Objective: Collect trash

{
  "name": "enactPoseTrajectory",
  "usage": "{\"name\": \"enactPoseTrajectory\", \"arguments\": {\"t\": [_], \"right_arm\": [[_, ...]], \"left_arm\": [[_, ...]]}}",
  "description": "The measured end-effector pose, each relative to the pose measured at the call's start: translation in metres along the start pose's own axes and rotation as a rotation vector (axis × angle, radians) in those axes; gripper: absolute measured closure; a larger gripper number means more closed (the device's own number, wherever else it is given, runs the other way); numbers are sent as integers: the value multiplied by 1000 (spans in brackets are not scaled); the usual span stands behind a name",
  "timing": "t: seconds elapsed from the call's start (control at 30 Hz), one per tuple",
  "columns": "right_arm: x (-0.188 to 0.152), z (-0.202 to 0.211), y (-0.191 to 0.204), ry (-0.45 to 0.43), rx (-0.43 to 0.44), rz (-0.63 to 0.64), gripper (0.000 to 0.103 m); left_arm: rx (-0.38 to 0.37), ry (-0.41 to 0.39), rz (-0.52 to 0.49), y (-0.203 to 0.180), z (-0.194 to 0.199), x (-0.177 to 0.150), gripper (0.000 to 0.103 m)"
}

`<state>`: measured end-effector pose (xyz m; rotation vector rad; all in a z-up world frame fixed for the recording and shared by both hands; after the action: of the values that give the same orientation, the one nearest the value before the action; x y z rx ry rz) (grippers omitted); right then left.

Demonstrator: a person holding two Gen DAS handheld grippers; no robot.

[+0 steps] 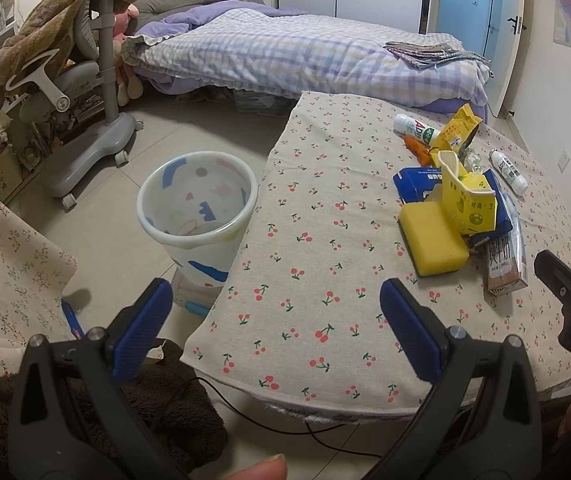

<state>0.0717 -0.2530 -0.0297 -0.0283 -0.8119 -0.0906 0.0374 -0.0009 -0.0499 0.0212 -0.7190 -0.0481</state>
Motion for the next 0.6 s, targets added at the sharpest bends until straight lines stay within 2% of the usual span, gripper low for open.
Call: {"name": "enactPoseTrajectory", "arguments": {"t": [0.6], "right_arm": [[-2, -3, 4, 1, 1, 0, 0]], "left_arm": [[-4, 9, 6, 8, 3, 3, 0]]}}
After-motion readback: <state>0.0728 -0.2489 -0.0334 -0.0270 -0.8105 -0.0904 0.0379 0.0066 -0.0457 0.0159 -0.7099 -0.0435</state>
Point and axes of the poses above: each gripper's, at about its wrist camera, not at the fingertips, and z roughly against the way its jaws point, y to its left, x to its top, the point moved 6 cm from there along -z, roughly the way its jaws point, and after that the axes turned 1 degree about -z, right-handed, at the moved point
